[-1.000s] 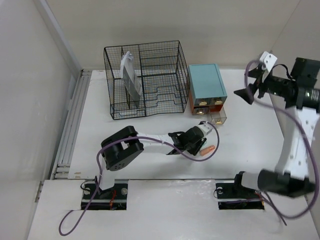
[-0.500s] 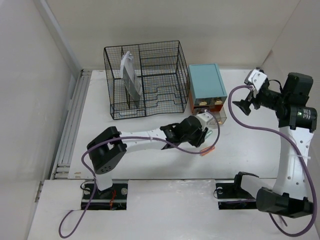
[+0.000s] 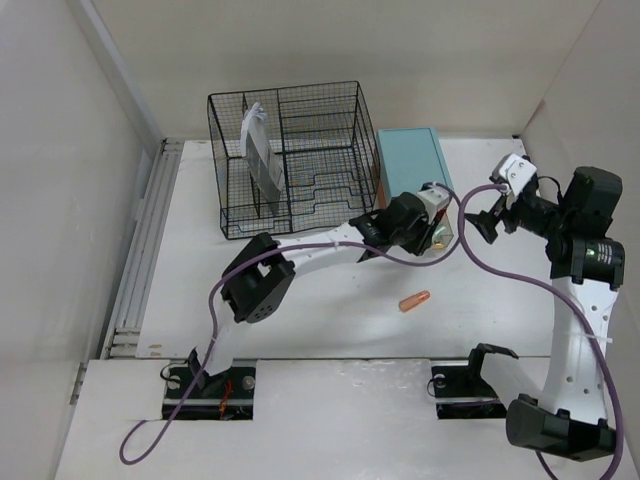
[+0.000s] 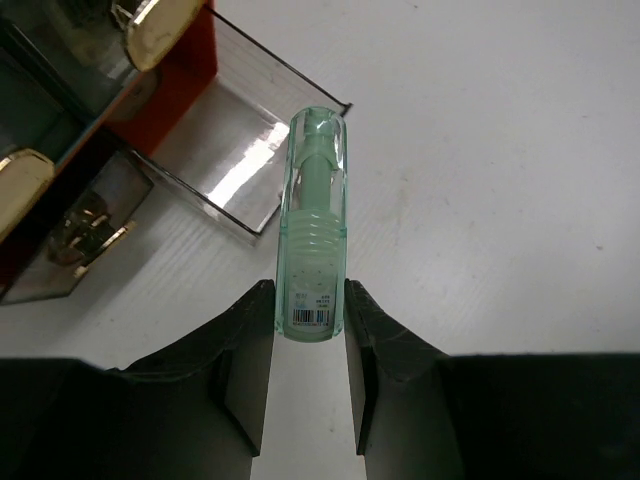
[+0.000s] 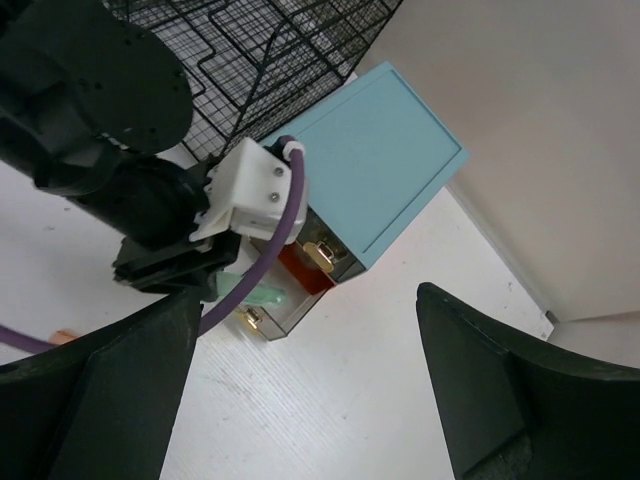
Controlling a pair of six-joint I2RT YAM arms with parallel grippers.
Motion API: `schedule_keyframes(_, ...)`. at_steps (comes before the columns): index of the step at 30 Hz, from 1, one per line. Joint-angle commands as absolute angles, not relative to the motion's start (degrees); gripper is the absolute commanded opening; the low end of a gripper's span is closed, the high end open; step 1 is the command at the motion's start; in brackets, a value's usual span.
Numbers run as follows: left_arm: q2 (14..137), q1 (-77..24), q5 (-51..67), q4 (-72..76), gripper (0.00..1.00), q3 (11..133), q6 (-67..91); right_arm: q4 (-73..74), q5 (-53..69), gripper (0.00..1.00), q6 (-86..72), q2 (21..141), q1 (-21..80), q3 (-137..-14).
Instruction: Organize the desk
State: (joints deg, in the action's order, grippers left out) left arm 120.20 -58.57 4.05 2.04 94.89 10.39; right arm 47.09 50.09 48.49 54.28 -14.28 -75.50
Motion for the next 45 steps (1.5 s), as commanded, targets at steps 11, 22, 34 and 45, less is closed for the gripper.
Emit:
schedule_keyframes(11,125.68,-53.79,9.57,1.05,0.05,107.57,8.26,40.17,48.87,0.93,43.15,51.94,-14.68,-70.75)
schedule_keyframes(22,129.90,-53.17,16.69,1.05,0.05,111.26,8.79,38.50,47.20,0.93,42.10,51.42,-14.68,-69.08)
schedule_keyframes(34,131.75,-52.65,16.88,0.97,0.12,114.25,9.32,37.97,46.67,0.93,42.10,51.42,-14.68,-68.03)
schedule_keyframes(45,133.07,-51.59,16.35,-0.18,0.44,116.28,9.32,37.97,46.14,0.93,42.10,50.89,-14.68,-67.50)
